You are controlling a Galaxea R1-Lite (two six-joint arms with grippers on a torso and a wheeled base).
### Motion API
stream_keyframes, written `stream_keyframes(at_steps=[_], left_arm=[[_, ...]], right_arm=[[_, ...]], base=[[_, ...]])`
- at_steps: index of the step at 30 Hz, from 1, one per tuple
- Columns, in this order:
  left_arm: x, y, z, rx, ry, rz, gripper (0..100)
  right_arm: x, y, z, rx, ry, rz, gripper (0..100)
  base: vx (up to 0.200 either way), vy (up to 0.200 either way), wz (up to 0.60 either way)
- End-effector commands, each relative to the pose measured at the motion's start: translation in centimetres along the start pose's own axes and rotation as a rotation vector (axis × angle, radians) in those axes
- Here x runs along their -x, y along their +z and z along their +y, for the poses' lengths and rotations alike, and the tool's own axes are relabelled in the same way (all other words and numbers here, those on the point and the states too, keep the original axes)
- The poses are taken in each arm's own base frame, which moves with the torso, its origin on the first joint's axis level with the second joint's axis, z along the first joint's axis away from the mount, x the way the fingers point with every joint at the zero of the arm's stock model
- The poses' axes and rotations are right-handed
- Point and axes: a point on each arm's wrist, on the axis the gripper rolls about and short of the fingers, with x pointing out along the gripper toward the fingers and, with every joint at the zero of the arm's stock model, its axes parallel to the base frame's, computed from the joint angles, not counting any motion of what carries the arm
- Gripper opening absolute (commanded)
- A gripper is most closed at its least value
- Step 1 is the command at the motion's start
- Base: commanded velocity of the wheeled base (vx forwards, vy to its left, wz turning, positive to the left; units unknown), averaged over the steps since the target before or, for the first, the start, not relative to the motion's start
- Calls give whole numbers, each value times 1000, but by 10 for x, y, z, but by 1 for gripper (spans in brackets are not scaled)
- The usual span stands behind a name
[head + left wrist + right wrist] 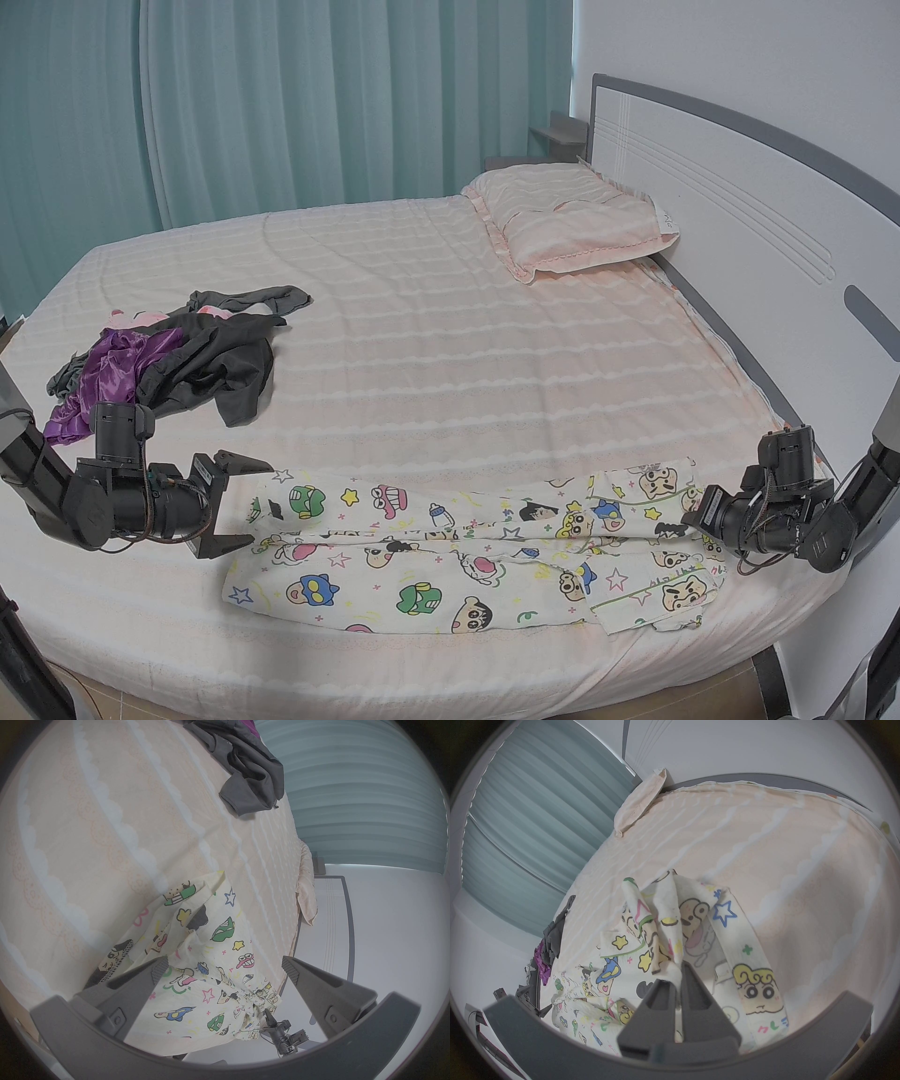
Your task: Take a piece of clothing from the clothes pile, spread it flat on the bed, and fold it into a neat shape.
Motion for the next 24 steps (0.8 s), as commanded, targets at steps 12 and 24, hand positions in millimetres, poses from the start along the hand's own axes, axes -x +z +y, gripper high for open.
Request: stream_keyframes(at_steps=[12, 24], left_arm=[[2, 0, -2, -7, -6, -5, 100], [-1, -5, -4, -12, -6, 11, 100]], right_arm=[[9, 8, 6, 4, -2, -35, 100], [16, 18, 25, -21, 45, -122, 100]], base=[[0, 0, 0], [0, 0, 0]])
